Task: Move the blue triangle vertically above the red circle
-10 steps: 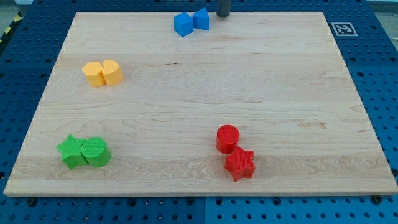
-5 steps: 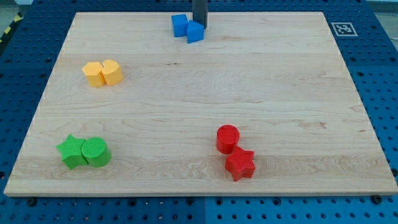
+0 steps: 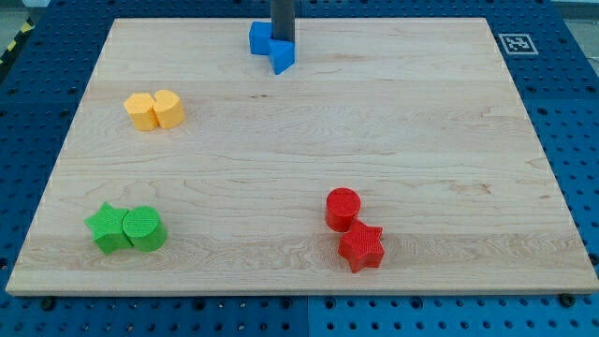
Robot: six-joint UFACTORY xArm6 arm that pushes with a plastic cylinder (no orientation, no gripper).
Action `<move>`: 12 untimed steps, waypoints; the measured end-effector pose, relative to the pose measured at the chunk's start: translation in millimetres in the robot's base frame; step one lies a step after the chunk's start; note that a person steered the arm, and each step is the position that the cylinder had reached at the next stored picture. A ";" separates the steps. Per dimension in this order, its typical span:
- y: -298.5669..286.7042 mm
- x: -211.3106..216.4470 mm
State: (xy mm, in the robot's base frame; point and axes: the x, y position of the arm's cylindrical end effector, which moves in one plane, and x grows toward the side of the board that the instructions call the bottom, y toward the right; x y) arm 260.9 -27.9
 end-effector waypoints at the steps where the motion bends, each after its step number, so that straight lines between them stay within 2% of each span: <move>1: 0.0 31.4; 2: 0.0 62.2; 5: -59.7 87.4; 7: -58.9 108.3; 12: 49.5 119.4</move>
